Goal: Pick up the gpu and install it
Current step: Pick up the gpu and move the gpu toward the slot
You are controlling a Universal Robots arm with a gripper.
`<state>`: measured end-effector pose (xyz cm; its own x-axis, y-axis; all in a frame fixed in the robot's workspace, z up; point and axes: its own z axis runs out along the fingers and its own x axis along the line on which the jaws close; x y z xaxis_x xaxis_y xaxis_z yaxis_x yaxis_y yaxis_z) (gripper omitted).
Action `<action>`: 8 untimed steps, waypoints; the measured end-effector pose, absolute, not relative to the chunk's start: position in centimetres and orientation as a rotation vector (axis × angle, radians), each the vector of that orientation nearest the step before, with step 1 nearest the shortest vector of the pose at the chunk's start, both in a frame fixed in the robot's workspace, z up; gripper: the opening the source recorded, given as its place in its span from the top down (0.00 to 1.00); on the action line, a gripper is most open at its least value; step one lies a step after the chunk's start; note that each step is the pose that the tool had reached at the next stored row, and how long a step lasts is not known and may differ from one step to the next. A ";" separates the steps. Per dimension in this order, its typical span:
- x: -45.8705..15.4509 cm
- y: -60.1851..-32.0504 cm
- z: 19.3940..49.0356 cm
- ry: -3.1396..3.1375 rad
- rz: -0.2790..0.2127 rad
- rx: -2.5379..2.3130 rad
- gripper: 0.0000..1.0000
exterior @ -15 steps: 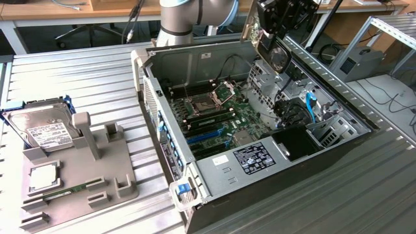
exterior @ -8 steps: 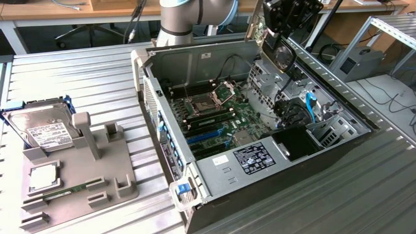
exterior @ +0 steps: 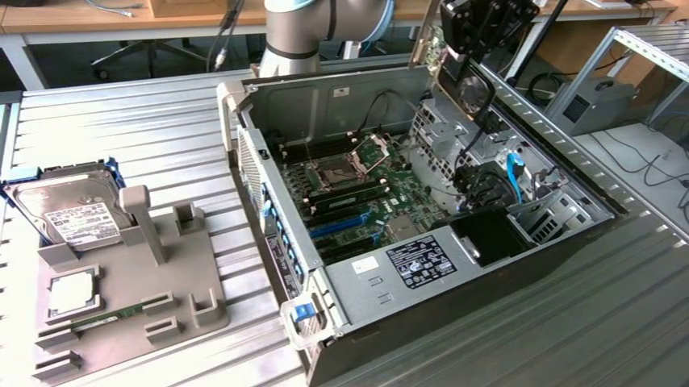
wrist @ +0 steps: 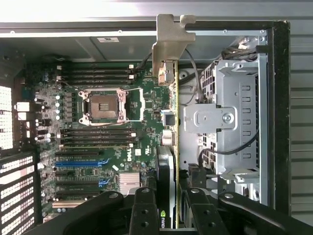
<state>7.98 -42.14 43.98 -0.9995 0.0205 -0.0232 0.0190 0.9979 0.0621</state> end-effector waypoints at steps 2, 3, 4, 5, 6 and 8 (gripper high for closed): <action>8.1 -42.1 44.0 3.116 0.096 0.031 0.73; 8.1 -42.1 44.0 3.116 0.096 0.031 0.73; 8.1 -42.1 44.0 3.116 0.096 0.031 0.73; 8.1 -42.1 44.0 3.116 0.096 0.031 0.73; 8.1 -42.1 44.0 3.116 0.096 0.031 0.73; 8.1 -42.1 44.0 3.116 0.096 0.031 0.73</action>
<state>8.11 -42.14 43.98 -0.9995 0.0204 -0.0232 0.0189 0.9979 0.0620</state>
